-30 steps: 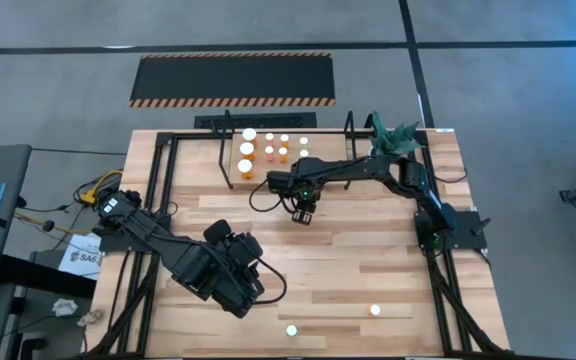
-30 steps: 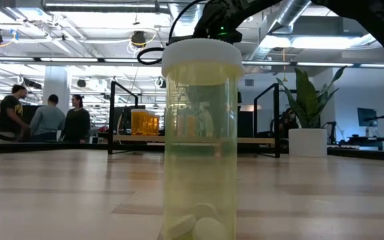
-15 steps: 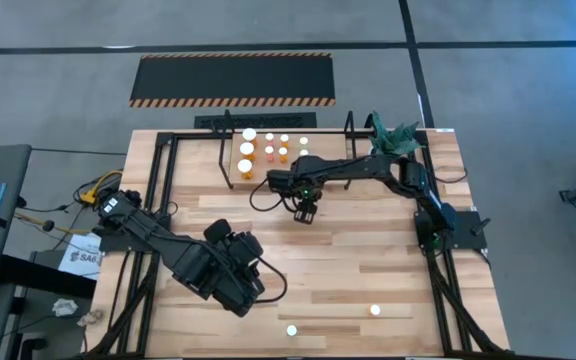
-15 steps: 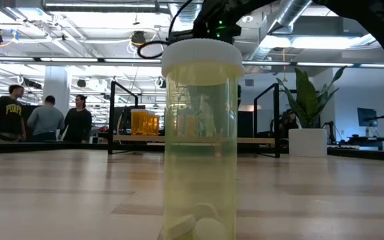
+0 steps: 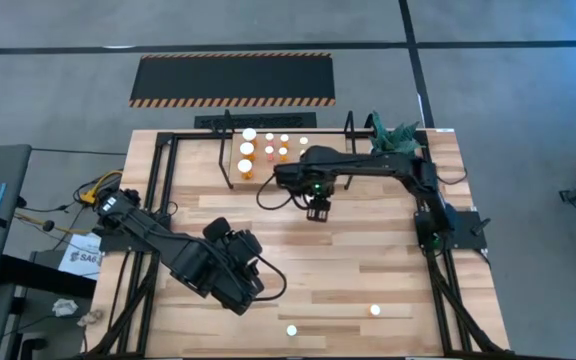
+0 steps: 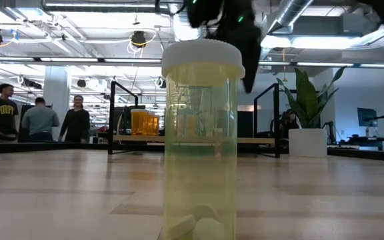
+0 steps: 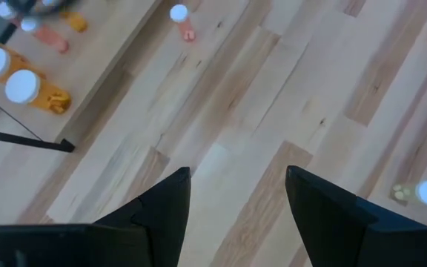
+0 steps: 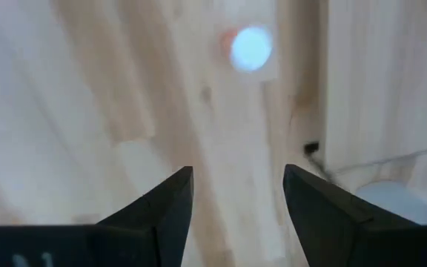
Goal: Pick and place medicine bottles onto shelf by color
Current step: Put the red pill bottle on the shelf aligned with the other red pill bottles
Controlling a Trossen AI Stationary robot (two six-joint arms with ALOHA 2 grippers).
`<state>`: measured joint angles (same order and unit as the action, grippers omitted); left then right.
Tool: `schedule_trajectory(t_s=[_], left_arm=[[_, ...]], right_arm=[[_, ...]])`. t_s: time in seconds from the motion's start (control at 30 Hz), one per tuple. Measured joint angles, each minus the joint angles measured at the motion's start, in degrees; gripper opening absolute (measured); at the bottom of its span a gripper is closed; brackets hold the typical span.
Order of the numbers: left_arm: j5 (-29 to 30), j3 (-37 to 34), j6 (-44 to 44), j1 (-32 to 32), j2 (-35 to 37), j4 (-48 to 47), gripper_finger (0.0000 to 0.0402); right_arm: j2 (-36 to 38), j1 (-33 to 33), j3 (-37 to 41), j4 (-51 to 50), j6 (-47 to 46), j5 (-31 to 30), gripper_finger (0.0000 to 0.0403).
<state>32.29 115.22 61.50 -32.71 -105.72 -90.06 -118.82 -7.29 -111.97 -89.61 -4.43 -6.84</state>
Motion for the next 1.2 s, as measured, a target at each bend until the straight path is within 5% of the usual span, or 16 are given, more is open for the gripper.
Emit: schedule_trajectory(t_s=[0.4,0.67,0.8,1.2], left_arm=[[1.1,0.0,-10.4,5.4,0.1,0.8,0.0210],[-2.7,0.0,-41.7,15.8,-3.2,21.6,0.0210],[-10.3,0.1,-53.7,20.5,-5.6,30.9,0.0210],[-14.8,0.0,-57.1,33.4,-20.2,41.2,0.0210]], right_arm=[[27.8,6.9,19.7,-0.2,-15.1,5.4,0.0230],[45.1,19.2,34.9,0.0,-39.7,4.1,0.0230],[51.5,25.4,40.5,-0.2,-49.3,3.8,0.0230],[63.9,33.0,55.1,0.0,-51.5,-5.1,0.0230]])
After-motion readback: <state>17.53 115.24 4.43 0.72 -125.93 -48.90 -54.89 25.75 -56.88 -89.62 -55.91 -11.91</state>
